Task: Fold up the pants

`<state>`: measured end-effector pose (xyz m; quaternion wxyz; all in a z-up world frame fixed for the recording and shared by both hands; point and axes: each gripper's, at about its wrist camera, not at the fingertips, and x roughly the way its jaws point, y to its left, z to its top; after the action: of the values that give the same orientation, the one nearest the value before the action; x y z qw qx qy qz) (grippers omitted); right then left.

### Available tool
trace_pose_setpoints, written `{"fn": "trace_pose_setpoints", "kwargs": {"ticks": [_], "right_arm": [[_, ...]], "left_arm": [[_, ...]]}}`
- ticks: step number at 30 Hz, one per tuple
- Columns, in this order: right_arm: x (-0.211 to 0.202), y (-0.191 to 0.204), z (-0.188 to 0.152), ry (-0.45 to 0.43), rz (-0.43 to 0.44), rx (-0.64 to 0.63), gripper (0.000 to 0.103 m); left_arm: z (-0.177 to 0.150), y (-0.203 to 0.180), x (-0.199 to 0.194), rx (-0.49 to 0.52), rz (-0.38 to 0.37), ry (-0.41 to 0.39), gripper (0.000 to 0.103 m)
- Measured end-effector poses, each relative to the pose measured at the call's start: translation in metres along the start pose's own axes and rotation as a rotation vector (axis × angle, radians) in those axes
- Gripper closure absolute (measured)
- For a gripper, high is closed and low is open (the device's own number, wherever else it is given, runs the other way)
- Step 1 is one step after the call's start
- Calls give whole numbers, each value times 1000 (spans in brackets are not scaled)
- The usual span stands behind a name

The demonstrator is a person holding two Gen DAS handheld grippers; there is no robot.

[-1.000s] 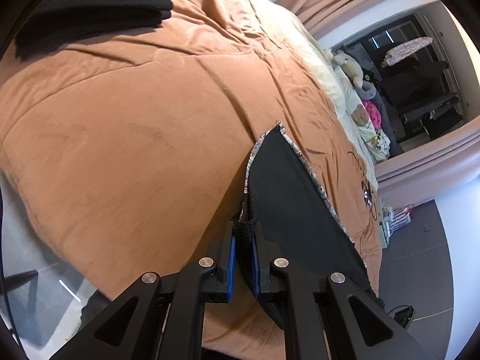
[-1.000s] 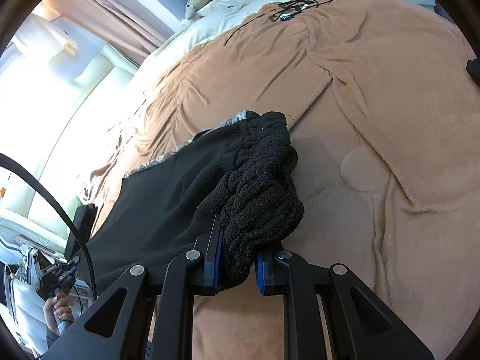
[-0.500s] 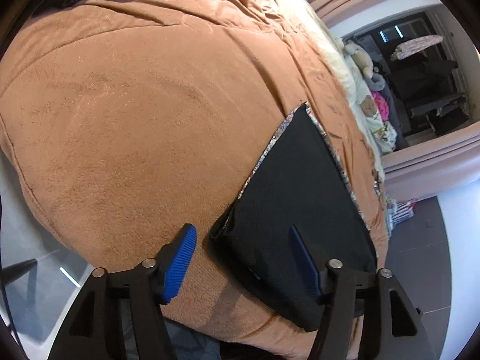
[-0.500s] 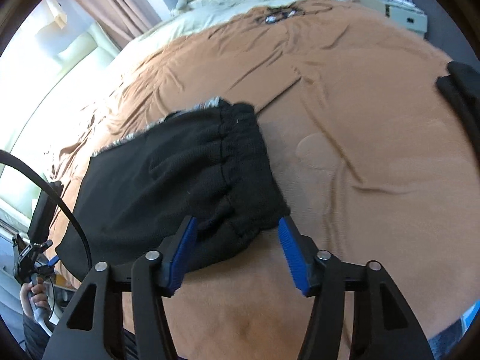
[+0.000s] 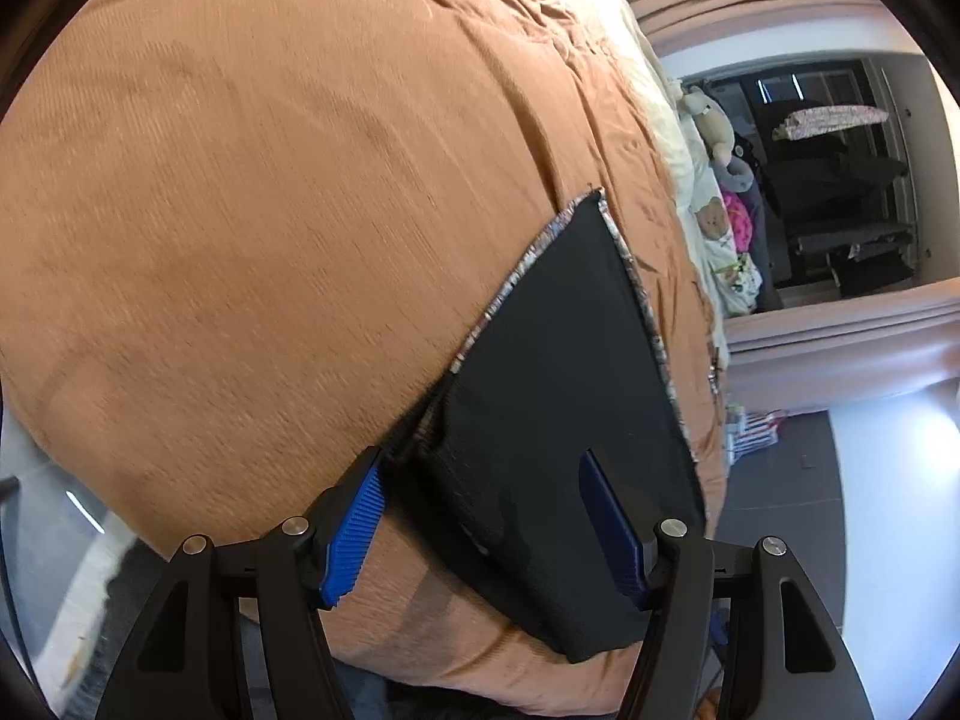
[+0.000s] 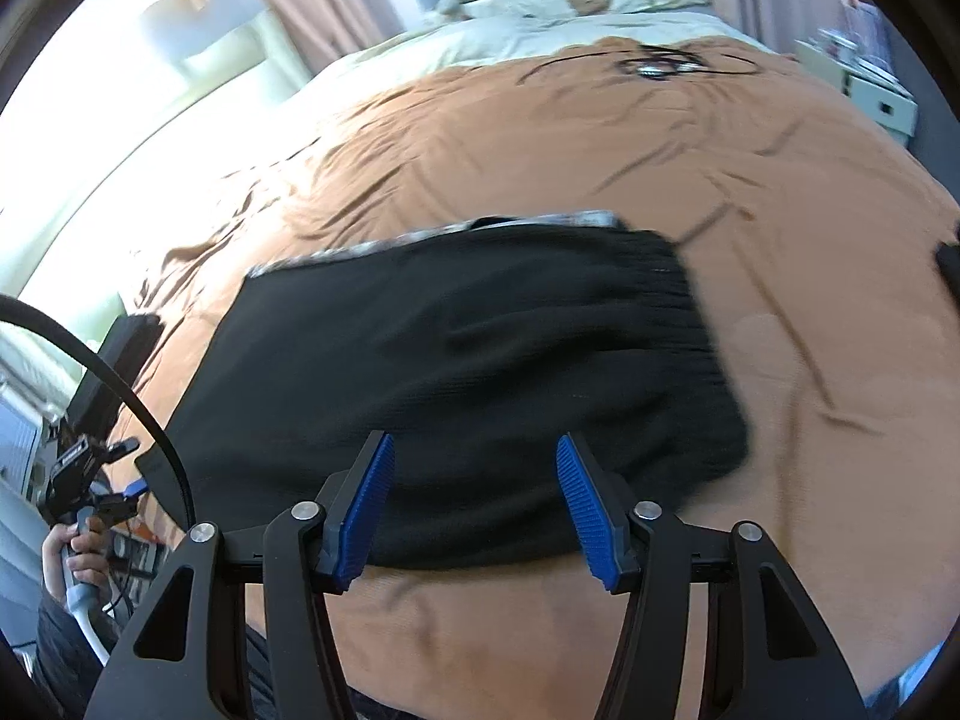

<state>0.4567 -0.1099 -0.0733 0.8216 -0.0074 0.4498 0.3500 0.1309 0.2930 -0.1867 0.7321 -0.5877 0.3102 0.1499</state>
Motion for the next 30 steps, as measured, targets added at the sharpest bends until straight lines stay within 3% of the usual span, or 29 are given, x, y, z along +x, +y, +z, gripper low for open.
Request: {"fn": "trace_pose_setpoints", "kwargs": {"ticks": [5,11,17,22,24,28,30], "right_arm": [[27,34,4,49,75,-78,61],[63,65,10,116,166,-153,65],[95,85,3,173,172,-210,66],[126,96,-18,260,120,-266,70],[124,102,-20,257,109,-301,70],[123,107,-16,344,115,-349,71],[123,109,-11,374,128,-345,83]], "left_arm": [[-3,-1,5,0,-12,-4,39],[-1,6,2,-22,-20,-11,51],[-5,7,-1,-12,-21,-24,54],[-7,6,-2,-6,-19,-33,54],[-8,7,-2,-6,-23,-34,54],[-10,10,-5,-17,-36,-38,54],[-11,11,-6,-27,-44,-42,54]]}}
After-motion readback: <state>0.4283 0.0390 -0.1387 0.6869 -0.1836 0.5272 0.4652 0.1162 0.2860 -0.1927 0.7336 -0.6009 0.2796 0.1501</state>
